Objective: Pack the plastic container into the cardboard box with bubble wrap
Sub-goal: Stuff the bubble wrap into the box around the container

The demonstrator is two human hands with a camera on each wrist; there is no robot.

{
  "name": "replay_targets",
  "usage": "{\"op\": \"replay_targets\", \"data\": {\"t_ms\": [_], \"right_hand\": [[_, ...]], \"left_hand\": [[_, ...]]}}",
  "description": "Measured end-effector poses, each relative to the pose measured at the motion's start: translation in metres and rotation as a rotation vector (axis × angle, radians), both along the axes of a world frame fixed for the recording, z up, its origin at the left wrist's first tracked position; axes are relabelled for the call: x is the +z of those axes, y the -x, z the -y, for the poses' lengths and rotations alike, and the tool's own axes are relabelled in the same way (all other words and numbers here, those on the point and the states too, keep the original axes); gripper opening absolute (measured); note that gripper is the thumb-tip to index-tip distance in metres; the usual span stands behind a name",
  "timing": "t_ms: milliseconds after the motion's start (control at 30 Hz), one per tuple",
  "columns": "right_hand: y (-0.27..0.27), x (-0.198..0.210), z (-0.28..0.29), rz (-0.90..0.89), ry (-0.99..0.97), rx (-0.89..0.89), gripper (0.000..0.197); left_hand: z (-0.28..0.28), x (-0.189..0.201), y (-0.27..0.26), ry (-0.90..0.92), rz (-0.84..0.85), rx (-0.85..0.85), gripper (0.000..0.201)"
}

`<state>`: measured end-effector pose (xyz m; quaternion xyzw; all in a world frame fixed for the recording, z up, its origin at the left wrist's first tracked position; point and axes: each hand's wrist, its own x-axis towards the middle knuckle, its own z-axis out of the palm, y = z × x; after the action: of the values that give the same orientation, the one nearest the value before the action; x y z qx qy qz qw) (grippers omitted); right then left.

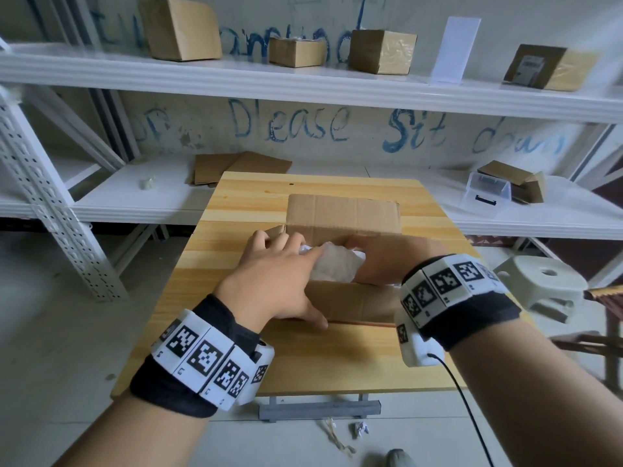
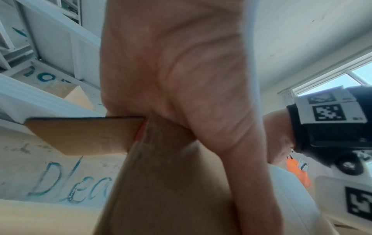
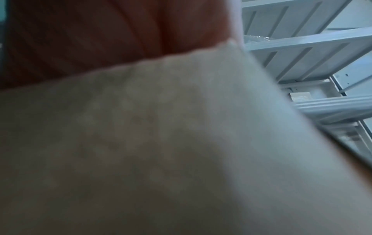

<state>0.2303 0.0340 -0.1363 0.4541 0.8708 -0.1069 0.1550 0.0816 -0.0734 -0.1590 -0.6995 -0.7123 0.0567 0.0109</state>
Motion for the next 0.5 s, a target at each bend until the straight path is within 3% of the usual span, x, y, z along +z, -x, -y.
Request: {"op": "replay_targets", "data": {"t_ms": [200,300,333,400,500], "right_hand": [[-0.020,0.018,0.007,-0.175,0.130,0.015,0.056],[-0.039,0.022,0.015,-0.265,-0.037,0.026,0.024],[-0.044,0.020,0.019,-0.330,-0.118,0.045,0.022],[-0.051,0.013,0.025,-0.441,-0.202,0.049,0.033],[-0.053,-0.001,0.034,-0.426,-0.135,-0.010,0.039]], "left_hand": [[0.002,0.004,0.000,0.001,0.027,0.006,0.110],[0.005,0.006,-0.002,-0.008,0.027,0.001,0.112],[0.005,0.005,-0.002,-0.004,0.026,-0.002,0.113],[0.002,0.004,-0.001,0.003,0.013,-0.007,0.117],[0.001,0.001,0.001,-0.002,-0.015,-0.026,0.121]]}}
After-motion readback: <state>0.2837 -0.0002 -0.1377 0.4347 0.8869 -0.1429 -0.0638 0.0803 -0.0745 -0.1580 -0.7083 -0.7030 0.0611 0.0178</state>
